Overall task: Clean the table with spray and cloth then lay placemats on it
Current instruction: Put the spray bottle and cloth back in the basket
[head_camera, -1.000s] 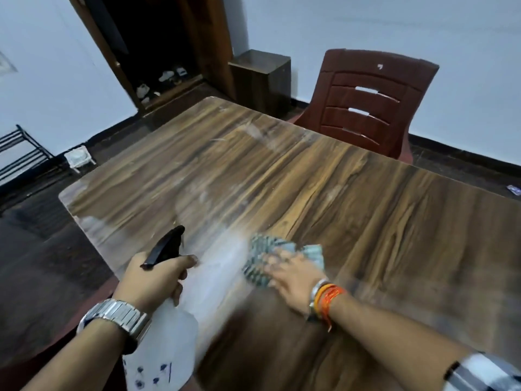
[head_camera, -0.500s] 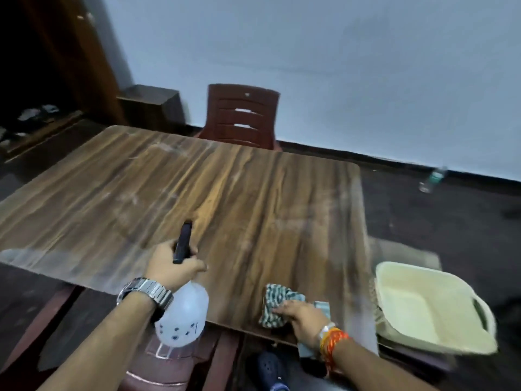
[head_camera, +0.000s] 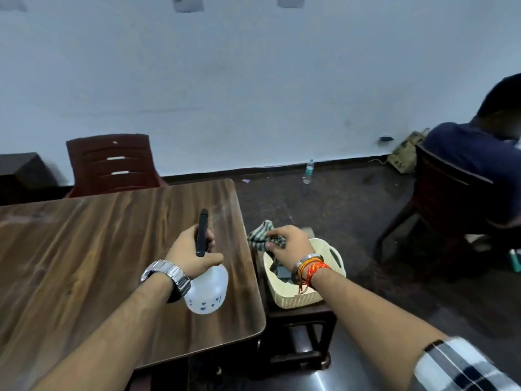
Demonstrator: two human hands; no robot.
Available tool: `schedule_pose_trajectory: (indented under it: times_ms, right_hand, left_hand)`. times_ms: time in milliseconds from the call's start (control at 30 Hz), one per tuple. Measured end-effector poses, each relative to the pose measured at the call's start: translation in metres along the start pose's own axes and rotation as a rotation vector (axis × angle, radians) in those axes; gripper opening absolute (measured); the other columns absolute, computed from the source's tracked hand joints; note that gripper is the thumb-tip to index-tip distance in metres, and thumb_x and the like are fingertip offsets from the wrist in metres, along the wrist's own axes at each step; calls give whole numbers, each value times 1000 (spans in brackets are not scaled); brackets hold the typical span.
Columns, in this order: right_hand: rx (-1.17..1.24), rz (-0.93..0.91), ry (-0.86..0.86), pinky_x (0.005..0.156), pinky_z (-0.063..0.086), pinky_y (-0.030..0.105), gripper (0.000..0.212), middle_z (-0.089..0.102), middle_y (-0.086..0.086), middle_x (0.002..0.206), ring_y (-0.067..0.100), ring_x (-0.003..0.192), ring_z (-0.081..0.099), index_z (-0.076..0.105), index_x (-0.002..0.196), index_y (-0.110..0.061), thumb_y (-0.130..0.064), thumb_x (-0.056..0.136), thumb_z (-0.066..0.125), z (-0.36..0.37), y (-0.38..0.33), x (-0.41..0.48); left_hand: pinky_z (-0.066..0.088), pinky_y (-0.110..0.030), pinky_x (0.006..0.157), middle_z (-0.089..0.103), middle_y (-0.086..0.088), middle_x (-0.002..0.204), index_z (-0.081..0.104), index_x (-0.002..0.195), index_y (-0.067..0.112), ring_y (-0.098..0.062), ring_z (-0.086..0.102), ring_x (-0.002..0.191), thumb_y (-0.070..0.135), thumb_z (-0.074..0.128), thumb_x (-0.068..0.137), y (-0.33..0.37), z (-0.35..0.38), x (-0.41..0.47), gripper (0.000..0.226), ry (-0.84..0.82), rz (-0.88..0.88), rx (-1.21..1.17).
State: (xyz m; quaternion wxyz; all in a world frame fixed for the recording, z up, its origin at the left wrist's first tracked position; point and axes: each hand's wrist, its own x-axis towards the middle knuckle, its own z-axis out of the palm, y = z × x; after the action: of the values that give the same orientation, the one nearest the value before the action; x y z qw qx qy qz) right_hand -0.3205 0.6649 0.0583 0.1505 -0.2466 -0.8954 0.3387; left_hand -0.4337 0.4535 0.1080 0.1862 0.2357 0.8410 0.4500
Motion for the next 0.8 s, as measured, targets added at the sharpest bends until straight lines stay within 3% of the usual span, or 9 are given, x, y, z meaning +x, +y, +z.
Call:
schedule_pose_trajectory:
  times_ms: [67, 167, 300, 467, 600, 700, 800]
  right_hand:
    - [-1, 83, 25, 86, 34, 13, 31, 53, 4, 111, 17, 100, 56, 69, 112, -17, -25, 83, 70, -24, 37, 7]
    - [5, 179, -6, 91, 35, 16, 38, 41, 1, 111, 14, 98, 51, 65, 117, -20, -30, 81, 69, -49, 81, 26]
    - [26, 202, -69, 89, 44, 22, 41, 49, 6, 120, 20, 101, 59, 66, 117, -16, -23, 77, 69, -71, 131, 57]
    - [30, 203, -103, 89, 40, 18, 38, 53, 9, 120, 23, 106, 59, 64, 120, -13, -15, 82, 64, -78, 172, 84]
    - [26, 280, -124, 96, 46, 35, 34, 56, 10, 118, 30, 111, 51, 64, 114, -22, -19, 81, 62, -58, 212, 101]
    - [-2, 356, -127, 93, 42, 34, 31, 56, 8, 115, 30, 110, 44, 64, 112, -24, -18, 81, 62, -36, 235, 108]
    - [-4, 418, -137, 90, 38, 28, 30, 61, 6, 111, 29, 108, 49, 66, 105, -25, -19, 76, 64, -12, 251, 111]
  left_hand:
    - [55, -36, 71, 70, -1, 86, 61, 91, 13, -24, 68, 77, 10, 81, 62, 18, 35, 14, 36, -41, 69, 110]
    - [55, -36, 72, 71, 0, 87, 62, 89, 14, -25, 69, 81, 9, 83, 63, 39, 81, 36, 34, -70, 123, 205]
    - [51, -28, 64, 70, 3, 85, 62, 90, 15, -20, 66, 77, 12, 82, 65, 66, 150, 75, 33, -96, 114, 248]
    - [52, -27, 64, 72, 0, 81, 61, 91, 15, -22, 69, 77, 13, 83, 63, 73, 208, 110, 36, -85, 42, 222]
    - [51, -25, 66, 73, 1, 80, 60, 94, 16, -21, 71, 76, 13, 85, 64, 55, 247, 138, 39, -108, -40, 207]
    - [58, -36, 72, 73, -7, 81, 61, 94, 13, -28, 71, 77, 13, 84, 62, 31, 266, 162, 39, -153, -85, 220]
    - [61, -50, 73, 72, -14, 82, 61, 94, 14, -30, 69, 72, 13, 81, 56, -3, 282, 185, 43, -196, -173, 185]
